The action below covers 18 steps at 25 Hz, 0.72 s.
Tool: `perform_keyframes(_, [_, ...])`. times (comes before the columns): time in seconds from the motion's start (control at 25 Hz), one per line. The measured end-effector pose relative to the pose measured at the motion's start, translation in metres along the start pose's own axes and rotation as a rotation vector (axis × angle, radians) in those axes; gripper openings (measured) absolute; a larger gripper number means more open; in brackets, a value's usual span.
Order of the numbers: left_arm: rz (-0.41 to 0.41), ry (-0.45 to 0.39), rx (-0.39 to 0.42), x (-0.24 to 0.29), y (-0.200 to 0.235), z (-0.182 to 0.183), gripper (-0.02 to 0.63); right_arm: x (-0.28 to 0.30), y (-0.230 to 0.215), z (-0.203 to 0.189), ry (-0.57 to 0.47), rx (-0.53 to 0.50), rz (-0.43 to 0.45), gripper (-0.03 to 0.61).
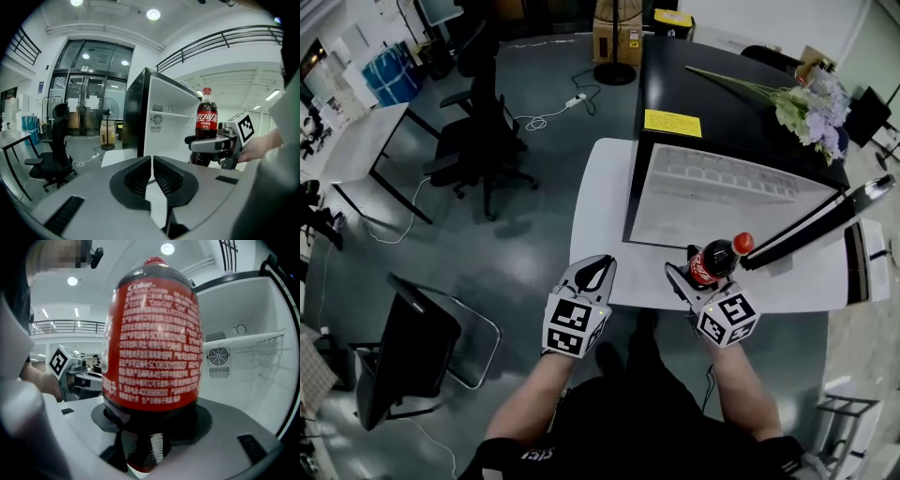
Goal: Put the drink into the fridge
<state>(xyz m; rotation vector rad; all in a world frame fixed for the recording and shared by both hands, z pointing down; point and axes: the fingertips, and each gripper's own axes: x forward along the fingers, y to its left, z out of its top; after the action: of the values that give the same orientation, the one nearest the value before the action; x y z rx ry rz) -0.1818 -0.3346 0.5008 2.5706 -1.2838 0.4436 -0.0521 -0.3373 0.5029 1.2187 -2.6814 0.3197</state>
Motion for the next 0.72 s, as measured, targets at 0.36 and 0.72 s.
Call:
perform_keyframes(0.36, [0.004, 0.035, -0.023, 0.041, 0.023, -0.021, 0.029, 0.046, -0.022, -0.031, 0.050, -0.048, 0.014, 0.265])
perform_keyframes(0.72, [-0.007, 0.040, -0.013, 0.075, 0.030, -0.038, 0.029, 0.078, -0.035, -0.053, 0.060, -0.056, 0.016, 0.265])
